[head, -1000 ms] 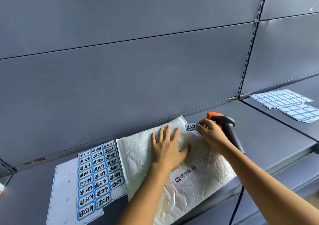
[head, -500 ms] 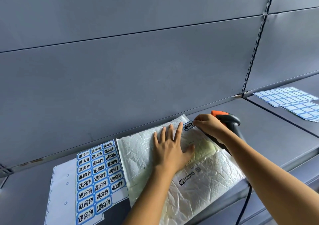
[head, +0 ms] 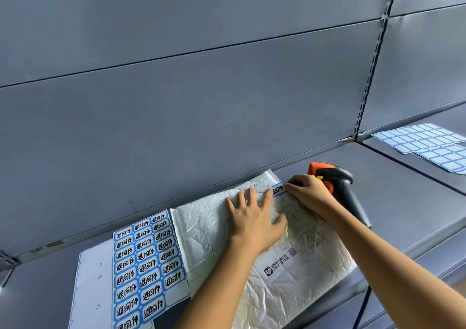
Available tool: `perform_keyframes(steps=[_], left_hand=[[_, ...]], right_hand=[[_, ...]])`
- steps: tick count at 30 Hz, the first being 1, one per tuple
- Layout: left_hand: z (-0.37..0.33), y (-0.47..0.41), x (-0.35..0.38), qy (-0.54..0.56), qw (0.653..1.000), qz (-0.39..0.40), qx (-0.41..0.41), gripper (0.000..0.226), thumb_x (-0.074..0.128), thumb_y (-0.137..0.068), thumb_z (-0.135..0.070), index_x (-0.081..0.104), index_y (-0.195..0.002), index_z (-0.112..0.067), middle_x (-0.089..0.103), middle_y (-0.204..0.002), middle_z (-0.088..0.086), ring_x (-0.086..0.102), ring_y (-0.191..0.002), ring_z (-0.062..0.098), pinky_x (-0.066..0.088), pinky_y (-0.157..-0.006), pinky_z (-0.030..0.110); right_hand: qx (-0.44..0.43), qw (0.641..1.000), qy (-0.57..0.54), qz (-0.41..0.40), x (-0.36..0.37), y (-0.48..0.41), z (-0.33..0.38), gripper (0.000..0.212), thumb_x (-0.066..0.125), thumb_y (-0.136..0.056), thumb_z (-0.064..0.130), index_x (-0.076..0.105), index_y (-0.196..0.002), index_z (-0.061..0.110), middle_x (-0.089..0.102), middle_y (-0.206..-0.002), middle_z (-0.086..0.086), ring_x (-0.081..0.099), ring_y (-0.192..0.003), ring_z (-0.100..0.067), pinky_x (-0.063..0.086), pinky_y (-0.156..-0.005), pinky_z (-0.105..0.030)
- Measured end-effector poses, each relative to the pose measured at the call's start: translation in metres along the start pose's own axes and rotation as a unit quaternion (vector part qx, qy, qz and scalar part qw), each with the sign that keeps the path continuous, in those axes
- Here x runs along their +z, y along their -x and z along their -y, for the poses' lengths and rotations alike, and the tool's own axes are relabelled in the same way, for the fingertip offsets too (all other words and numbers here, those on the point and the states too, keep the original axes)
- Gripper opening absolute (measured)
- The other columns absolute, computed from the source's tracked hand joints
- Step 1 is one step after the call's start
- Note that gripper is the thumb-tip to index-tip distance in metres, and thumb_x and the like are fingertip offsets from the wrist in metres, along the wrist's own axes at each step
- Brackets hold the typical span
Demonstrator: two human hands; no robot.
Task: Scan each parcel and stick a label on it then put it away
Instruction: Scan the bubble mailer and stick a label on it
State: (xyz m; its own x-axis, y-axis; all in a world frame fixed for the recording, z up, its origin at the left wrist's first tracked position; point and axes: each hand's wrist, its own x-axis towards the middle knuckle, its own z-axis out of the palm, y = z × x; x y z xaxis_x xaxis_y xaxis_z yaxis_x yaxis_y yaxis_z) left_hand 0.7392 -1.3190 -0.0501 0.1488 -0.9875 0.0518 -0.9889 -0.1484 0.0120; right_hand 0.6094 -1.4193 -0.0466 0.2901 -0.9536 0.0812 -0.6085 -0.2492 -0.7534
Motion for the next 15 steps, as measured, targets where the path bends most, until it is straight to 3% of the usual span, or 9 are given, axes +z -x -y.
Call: perform_keyframes(steps=[4,8,15], left_hand=[[-0.0074,-0.0067,-0.002,-0.021,1.0,0.005,-0.006,0.067,0.022,-0.088,-0.059,0.007,-0.149,-0.036,0.028,-0.143,0.017,0.028,-0.126,0.037,0.02,-0.103,0.061],[-0.0075,-0.0063,0.003,-0.018,1.0,-0.004,-0.013,0.073,0.013,-0.078,-0.06,0.006,-0.149,-0.04,0.029,-0.142,0.016,0.029,-0.125,0.037,0.019,-0.102,0.062],[-0.0088,-0.0075,0.0008,-0.019,1.0,0.0,-0.016,0.071,0.016,-0.078,-0.06,0.012,-0.147,-0.041,0.031,-0.141,0.015,0.03,-0.122,0.036,0.02,-0.101,0.061]], right_hand=[[-0.021,1.0,0.009,-0.021,0.0035,-0.0006,-0.0046,0.014,0.062,-0.087,0.024,0.07,-0.086,0.013,0.066,-0.082,0.0,0.057,-0.075,-0.014,0.037,-0.066,-0.024],[-0.015,0.999,0.004,-0.029,0.0056,-0.0022,-0.0069,0.015,0.062,-0.087,0.026,0.07,-0.086,0.013,0.066,-0.081,0.001,0.058,-0.076,-0.014,0.038,-0.067,-0.024],[-0.003,1.0,-0.004,-0.022,0.0053,-0.0031,-0.0077,0.012,0.063,-0.087,0.025,0.07,-0.083,0.016,0.065,-0.077,0.003,0.057,-0.073,-0.012,0.038,-0.062,-0.024]])
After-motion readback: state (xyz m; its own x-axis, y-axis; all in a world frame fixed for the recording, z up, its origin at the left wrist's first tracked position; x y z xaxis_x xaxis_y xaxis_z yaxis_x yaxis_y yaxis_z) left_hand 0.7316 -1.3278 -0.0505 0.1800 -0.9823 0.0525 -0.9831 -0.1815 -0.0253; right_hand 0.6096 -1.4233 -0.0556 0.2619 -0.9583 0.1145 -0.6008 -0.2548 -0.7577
